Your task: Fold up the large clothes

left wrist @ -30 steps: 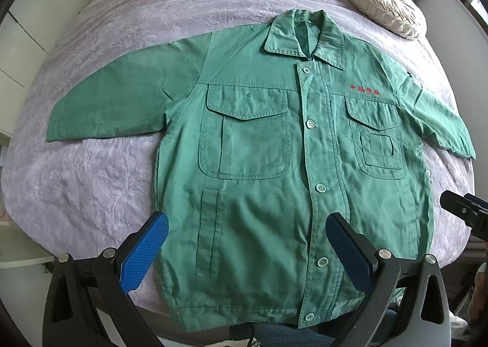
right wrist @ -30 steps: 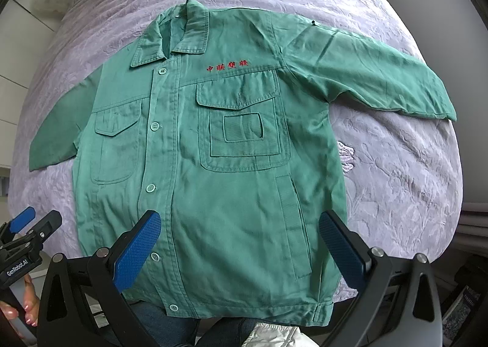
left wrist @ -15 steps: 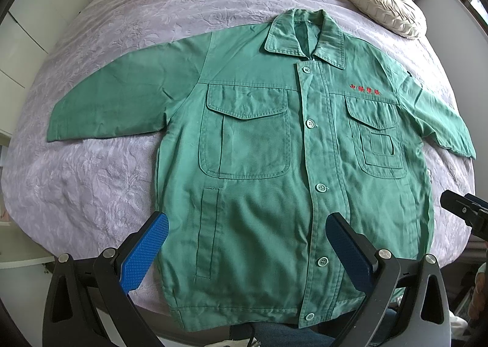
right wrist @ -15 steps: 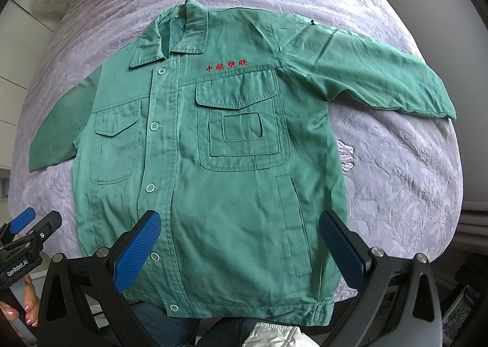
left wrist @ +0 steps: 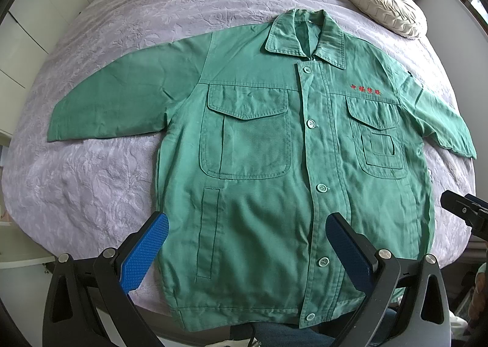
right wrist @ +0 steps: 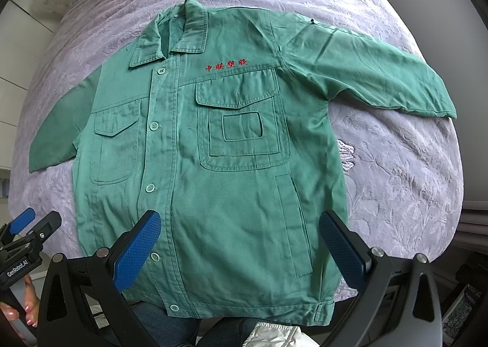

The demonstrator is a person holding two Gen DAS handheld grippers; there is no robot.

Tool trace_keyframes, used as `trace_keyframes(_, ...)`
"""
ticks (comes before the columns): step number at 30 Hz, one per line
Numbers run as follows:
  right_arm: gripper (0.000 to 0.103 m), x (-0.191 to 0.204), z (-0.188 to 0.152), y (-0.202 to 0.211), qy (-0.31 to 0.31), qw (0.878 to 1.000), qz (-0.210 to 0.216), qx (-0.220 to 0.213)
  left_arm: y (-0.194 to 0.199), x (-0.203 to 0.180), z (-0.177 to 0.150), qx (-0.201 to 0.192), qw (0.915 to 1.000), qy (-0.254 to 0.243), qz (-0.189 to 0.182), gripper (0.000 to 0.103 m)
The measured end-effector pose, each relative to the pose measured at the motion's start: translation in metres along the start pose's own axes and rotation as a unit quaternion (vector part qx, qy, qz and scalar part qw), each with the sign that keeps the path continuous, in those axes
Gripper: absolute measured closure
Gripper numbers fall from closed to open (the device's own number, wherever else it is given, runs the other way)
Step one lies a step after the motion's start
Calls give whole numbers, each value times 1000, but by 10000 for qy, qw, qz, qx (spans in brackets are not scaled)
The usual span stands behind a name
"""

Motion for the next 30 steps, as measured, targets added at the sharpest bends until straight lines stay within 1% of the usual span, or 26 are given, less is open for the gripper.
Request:
trace_keyframes(14, 0, -1, 1, -1, -14, 10000, 14, 14, -5, 2, -3, 37, 10000, -20, -41, 0)
trace_keyframes(18, 0, -1, -1, -7, -80, 9999, 45, 63, -15, 8, -3, 122, 9999, 19, -102, 0)
trace_keyframes(21, 0, -1, 2, -14, -115, 9999, 83, 90, -23, 19, 0, 134, 9995, 115, -243, 0)
trace_keyframes(24, 0, 6, 6, -23, -110, 9996, 261, 44, -35, 38, 6, 96, 9983, 306, -494, 0)
trace_keyframes(25, 0, 15, 7, -29, -30, 9988, 491, -23, -40, 49, 9, 59, 9973, 422, -600, 0)
trace_keyframes(26, 0, 24, 8, -33, 22, 9981, 618, -2, -43, 57, 12, 24, 9965, 506, -663, 0)
trace_keyframes(28, 0, 37, 7, -42, 91, 9969, 774, 67, -52, 85, 20, -147, 9938, 771, -785, 0)
trace_keyframes(30, 0, 62, 5, -60, 227, 9942, 1001, 331, -59, 115, 29, -326, 9910, 1025, -802, 0)
Point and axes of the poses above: each gripper's, at about its wrist camera, not at the fingertips, and y roughly against the way its jaws point, x to its left, z to its top, the point moved 4 cm from there along -y, roughly the way its jaws point, and after that the axes turned 10 degrees about x, right-handed, at the moved point
